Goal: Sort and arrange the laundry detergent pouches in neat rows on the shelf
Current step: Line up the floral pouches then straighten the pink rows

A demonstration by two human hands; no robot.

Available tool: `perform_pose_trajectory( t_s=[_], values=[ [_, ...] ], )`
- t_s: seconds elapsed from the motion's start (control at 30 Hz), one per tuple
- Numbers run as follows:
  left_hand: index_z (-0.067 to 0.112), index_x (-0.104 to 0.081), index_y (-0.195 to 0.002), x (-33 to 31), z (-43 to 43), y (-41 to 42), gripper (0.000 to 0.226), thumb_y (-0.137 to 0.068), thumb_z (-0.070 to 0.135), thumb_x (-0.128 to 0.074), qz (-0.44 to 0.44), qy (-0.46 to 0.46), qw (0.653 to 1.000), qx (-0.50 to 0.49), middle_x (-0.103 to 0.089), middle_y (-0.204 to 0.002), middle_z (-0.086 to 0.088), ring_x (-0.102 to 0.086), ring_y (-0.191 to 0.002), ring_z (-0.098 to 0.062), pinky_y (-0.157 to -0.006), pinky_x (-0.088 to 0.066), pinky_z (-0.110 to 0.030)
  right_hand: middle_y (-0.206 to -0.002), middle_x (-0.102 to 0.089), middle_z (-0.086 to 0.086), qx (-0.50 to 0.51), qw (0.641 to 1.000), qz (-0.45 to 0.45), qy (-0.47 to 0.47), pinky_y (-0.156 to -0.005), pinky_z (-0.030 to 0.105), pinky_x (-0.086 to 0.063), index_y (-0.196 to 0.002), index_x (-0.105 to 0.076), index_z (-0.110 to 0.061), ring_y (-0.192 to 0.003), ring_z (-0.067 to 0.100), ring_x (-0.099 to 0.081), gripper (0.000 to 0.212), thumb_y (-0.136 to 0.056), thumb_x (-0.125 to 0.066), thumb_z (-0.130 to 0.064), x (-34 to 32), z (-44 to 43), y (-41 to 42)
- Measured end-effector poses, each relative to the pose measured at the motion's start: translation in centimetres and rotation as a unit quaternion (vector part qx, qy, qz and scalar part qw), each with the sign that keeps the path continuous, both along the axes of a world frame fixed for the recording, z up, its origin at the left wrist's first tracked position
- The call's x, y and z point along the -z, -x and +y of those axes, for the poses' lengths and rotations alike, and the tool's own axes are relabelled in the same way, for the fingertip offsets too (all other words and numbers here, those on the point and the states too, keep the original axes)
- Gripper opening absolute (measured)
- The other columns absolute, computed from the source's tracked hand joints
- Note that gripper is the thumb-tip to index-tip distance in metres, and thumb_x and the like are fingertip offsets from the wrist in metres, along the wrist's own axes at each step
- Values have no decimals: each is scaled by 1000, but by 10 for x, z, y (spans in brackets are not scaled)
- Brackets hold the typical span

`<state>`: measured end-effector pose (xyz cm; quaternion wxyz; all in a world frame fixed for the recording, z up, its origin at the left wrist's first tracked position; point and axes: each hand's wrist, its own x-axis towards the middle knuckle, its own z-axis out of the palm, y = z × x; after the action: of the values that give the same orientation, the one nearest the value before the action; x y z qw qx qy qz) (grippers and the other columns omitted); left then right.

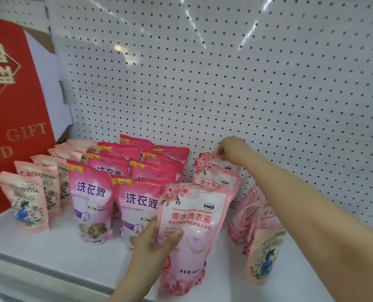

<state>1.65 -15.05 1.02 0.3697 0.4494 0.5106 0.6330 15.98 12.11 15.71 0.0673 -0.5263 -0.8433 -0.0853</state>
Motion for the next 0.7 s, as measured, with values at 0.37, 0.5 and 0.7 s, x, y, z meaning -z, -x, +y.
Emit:
perform_pose_trajectory(
  t_s=[0.37,0.5,0.7],
  values=[
    [23,-64,-111,-1,6,-5,30,-85,9,-67,-1,-4,1000,14,-74,-100,15,-70,-95,-4,-76,-55,-17,-54,-42,-4,-20,985,-58,159,-51,25,-33,-56,-45,-18,-52,15,-37,44,-77,-79,-34,-8,-58,-16],
    [24,-64,-109,-2,6,-11,30,-86,6,-65,-15,-13,999,30,-74,-98,16,-70,-92,-2,-71,-53,-12,-51,-36,-3,-1,999,-33,20,-50,23,-30,-51,-36,-18,-49,16,-35,47,-75,-77,-19,1,-55,-19],
    [24,-64,-109,1,6,-16,30,-86,5,-65,-17,-18,999,43,-75,-100,12,-70,-93,-5,-72,-54,-15,-85,-67,-1,22,1000,-19,-4,-69,29,-52,-86,-71,-27,-80,21,-62,6,-82,-75,-27,2,-64,-32]
  ],
)
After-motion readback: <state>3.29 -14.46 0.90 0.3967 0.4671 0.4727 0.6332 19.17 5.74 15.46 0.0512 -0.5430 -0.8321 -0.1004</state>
